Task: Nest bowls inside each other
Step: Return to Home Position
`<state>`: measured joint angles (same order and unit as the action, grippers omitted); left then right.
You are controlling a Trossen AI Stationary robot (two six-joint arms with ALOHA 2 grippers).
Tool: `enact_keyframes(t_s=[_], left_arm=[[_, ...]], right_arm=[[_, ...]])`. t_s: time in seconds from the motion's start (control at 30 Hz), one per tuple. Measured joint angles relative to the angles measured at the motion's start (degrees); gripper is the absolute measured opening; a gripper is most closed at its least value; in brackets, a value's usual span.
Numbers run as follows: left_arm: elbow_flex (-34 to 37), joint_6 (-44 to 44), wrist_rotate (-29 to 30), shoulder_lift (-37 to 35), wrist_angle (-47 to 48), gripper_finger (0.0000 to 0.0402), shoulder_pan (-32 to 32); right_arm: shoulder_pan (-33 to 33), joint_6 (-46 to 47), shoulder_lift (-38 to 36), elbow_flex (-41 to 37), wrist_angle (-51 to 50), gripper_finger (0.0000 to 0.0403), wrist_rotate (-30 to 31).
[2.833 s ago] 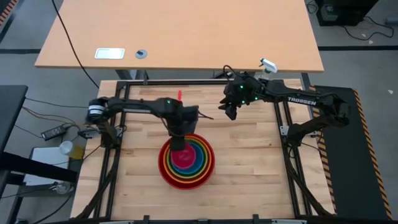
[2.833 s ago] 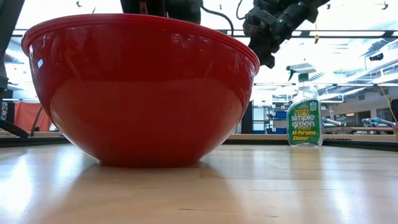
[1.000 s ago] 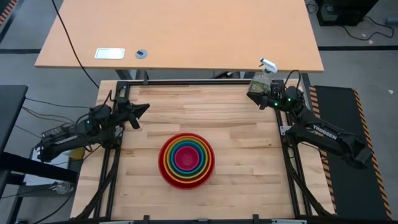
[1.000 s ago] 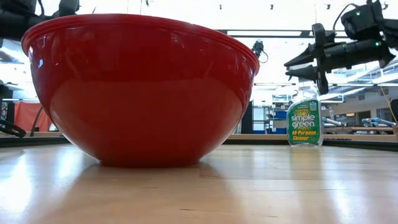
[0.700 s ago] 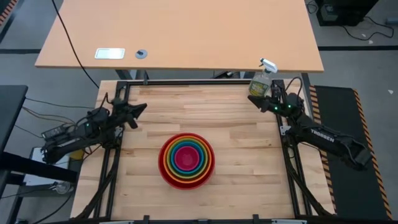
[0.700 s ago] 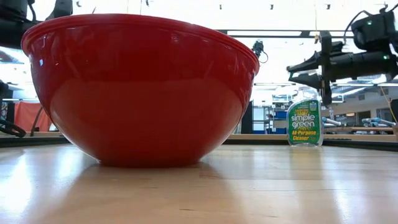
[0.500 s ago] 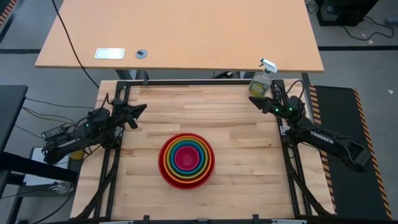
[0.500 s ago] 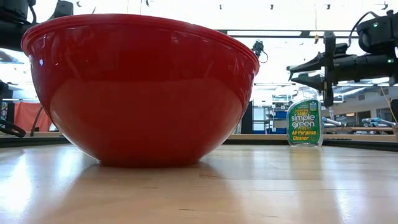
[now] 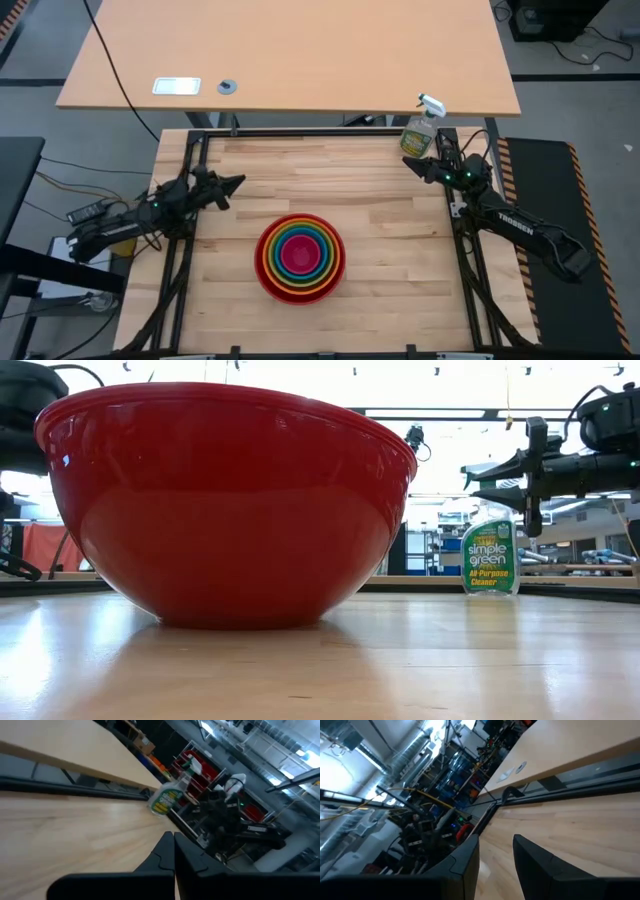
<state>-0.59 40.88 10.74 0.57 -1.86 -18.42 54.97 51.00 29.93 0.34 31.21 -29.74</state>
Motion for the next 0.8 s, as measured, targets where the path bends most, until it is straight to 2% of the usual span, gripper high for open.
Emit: enact_keyframes(t_s=[0.13,0.27,0.4,0.57,0.63,0.8], left_arm=[[0.1,-0.2,0.1,0.9,-0.7,0.0000,0.6],[0.1,0.0,0.1,0.8,-0.8,0.0000,0.6],[0.1,-0.8,0.3,0.8,-1.3,0.0000,0.6],[0.1,-2.5,0.7,1.4,-0.5,0.0003,0.5],[0.1,-9.0,1.1,1.4,-0.5,0.0008,0.0],[0.1,-34.5,1.3,1.4,-0.5,0.0016,-0.5]], right_arm=[[-0.5,0.4,0.0,0.0,1.3,0.0127,-1.1],[-0.6,0.4,0.0,0.0,1.8,0.0128,4.0],[-0.6,0.9,0.0,0.0,1.7,0.0128,5.0],[-0.6,-11.2,0.1,0.0,1.4,0.0128,7.8],[-0.6,-16.5,0.1,0.0,1.4,0.0128,9.5],[-0.6,-28.9,0.1,0.0,0.7,0.0128,13.7]])
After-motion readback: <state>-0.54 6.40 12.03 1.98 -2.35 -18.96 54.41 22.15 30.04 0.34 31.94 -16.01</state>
